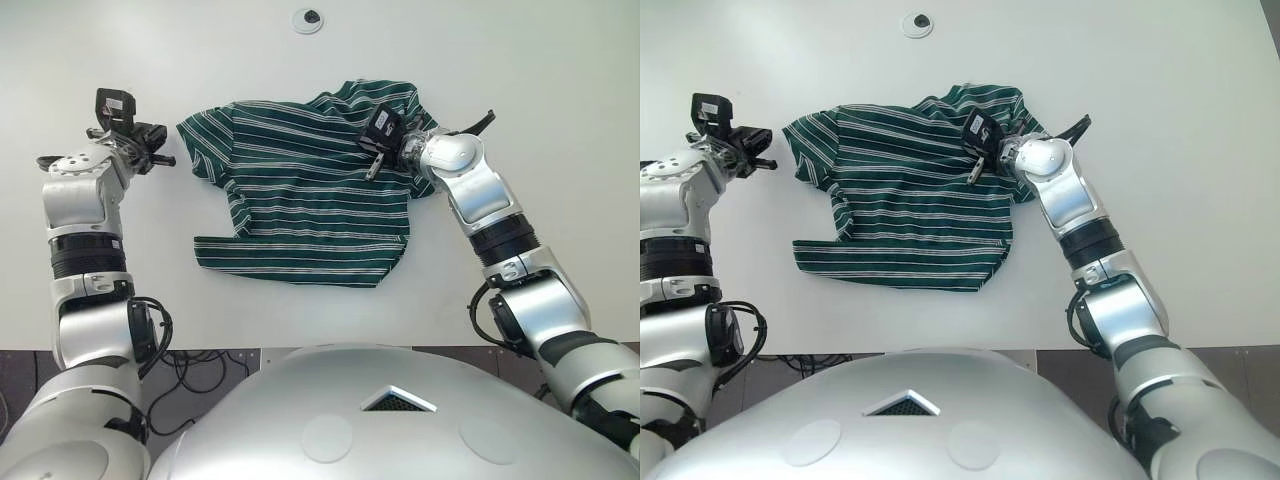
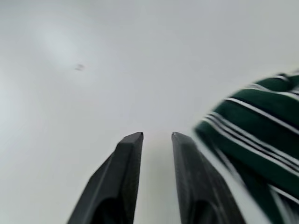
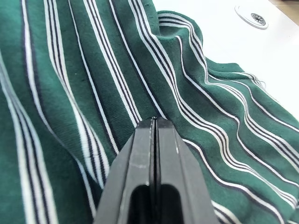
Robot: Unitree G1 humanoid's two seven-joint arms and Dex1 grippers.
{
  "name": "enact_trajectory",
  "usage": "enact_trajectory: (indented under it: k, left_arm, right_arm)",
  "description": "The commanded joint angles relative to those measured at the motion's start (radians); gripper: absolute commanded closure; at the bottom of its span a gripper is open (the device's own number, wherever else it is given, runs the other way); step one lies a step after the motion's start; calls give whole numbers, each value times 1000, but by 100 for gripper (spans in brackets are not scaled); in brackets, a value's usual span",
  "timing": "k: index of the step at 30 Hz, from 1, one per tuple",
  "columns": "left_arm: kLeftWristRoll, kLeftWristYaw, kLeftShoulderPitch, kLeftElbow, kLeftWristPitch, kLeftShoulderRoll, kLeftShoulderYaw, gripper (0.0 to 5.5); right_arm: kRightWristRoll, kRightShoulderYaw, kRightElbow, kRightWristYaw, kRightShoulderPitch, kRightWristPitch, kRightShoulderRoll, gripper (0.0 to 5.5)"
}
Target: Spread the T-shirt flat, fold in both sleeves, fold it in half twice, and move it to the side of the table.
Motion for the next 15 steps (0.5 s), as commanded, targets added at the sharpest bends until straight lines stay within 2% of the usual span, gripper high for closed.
enact_trajectory:
  k: [1,4,6,11,15]
  left_arm:
    - [7,-102,-131,-5,-112,-2,-66,368]
    - [47,-223,-233,41,-166,-53,-203,368]
    - [82,-259,-294,167,-215,-104,-264,368]
    - [162,-303,-372,442,-307,-183,-357,368]
    - [182,-334,-378,502,-328,-182,-366,368]
  right_arm:
    - [-48,37,59,12,62,42,-6,550]
    - [-58,42,79,14,49,29,6,550]
    - [-63,46,96,15,35,19,16,550]
    - [-66,55,113,15,23,0,23,550]
    - [-69,55,120,11,21,-6,25,550]
